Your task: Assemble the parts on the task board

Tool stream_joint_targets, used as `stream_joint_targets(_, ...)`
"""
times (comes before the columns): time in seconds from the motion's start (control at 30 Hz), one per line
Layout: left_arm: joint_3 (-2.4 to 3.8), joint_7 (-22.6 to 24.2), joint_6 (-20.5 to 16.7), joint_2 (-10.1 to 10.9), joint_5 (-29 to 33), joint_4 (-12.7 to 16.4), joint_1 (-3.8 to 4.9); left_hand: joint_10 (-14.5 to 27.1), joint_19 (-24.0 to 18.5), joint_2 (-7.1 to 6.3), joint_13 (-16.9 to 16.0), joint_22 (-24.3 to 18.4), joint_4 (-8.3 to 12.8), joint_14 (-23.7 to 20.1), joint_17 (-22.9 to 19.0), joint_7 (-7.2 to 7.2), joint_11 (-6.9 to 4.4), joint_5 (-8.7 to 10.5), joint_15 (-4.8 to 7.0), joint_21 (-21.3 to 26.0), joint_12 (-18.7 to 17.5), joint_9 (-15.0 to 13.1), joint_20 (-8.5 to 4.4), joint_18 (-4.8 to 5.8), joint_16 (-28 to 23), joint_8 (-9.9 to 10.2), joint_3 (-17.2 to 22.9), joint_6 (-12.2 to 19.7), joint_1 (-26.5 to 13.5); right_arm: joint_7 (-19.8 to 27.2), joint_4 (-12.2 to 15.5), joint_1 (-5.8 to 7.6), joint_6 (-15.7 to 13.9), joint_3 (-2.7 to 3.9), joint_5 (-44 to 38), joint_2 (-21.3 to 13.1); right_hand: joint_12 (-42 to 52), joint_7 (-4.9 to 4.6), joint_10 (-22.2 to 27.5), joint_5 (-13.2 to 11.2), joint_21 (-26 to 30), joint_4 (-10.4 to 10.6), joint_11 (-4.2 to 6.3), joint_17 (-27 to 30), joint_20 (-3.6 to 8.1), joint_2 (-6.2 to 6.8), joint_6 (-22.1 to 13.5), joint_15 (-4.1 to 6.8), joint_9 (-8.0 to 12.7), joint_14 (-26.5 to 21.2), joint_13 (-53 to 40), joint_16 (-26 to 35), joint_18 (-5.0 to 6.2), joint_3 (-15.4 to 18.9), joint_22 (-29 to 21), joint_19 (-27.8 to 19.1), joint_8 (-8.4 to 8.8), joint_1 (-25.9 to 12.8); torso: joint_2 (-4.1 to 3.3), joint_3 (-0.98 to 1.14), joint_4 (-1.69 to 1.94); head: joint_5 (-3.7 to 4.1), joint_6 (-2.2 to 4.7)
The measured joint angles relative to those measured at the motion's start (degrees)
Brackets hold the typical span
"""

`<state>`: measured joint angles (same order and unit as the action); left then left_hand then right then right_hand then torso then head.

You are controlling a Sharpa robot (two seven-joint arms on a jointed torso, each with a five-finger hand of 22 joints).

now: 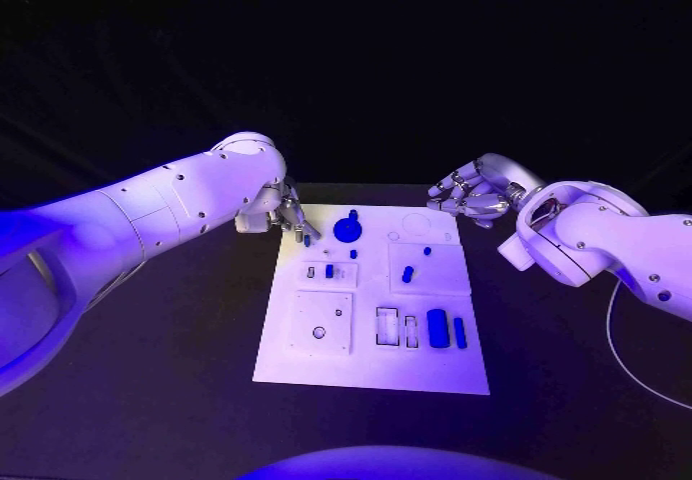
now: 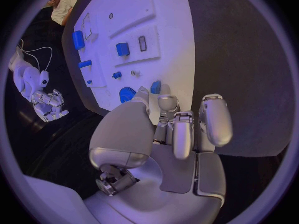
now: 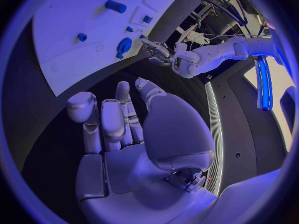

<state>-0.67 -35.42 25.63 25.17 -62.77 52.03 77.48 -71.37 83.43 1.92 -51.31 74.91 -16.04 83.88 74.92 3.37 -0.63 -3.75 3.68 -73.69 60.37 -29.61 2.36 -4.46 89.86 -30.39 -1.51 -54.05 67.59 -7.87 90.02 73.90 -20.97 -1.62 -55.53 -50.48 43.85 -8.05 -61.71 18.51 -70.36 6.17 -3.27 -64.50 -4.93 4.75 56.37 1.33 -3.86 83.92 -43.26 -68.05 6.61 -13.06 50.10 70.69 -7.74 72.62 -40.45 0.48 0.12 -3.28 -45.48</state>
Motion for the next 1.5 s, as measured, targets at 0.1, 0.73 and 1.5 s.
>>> stream_joint_targets(0.1, 0.0, 0.0, 0.0, 0.0, 0.0, 0.0, -0.02, 0.0, 0.0, 0.28, 0.0, 0.0, 0.2, 0.0, 0.0, 0.0, -0.02, 0.0, 0.0, 0.0, 0.0, 0.0, 0.0, 0.0, 0.0, 0.0, 0.2, 0.0, 0.5, 0.0, 0.0, -0.01, 0.0, 0.0, 0.0, 0.0, 0.0, 0.0, 0.0, 0.0, 0.0, 0.0, -0.01, 0.0, 0.0, 0.0, 0.0, 0.0, 0.0, 0.0, 0.0, 0.0, 0.0, 0.0, 0.0, 0.0, 0.0, 0.0, -0.01, 0.0, -0.02, -0.01, -0.03)
stream_joint_targets(0.73, 0.02, 0.7, -1.4, -0.2, 0.8, -0.1, 0.0, 1.3, 0.0, 2.73, 2.3, 0.0, 6.8, 0.2, 0.0, 0.2, -0.19, -0.24, 0.61, 0.8, -2.5, 0.4, -0.41, 0.01, 0.0, 0.3, 11.3, 2.3, 12.8, 0.0, 0.0, 0.01, 0.0, 0.0, 0.0, 0.0, 0.0, 0.0, 0.0, 0.0, 0.0, 0.0, -0.02, 0.0, 0.0, 0.0, 0.0, 0.0, 0.0, 0.0, 0.1, 0.0, 0.0, 0.0, 0.0, 0.0, 0.0, 0.0, -0.02, 0.0, 0.0, 0.04, -0.28)
stream_joint_targets(1.5, -0.25, 2.8, -6.4, 8.3, 1.0, 13.4, -0.18, 0.1, 0.2, -6.89, 4.9, 0.0, 6.1, 0.1, 0.0, 0.52, -0.1, -0.39, 0.49, 0.7, -4.1, -2.3, -0.2, 0.0, 0.0, -4.3, 31.9, 3.0, 4.9, 0.0, 0.0, -0.01, 0.0, 0.0, 0.0, -0.1, 0.0, 0.0, 0.0, 0.0, 0.2, 0.2, -0.03, 0.0, 0.0, 0.0, 0.0, 0.0, 0.0, 0.0, 0.1, 0.0, 0.0, -0.2, -0.1, 0.0, 0.0, 0.0, 0.09, 0.02, 0.11, -0.05, -0.38)
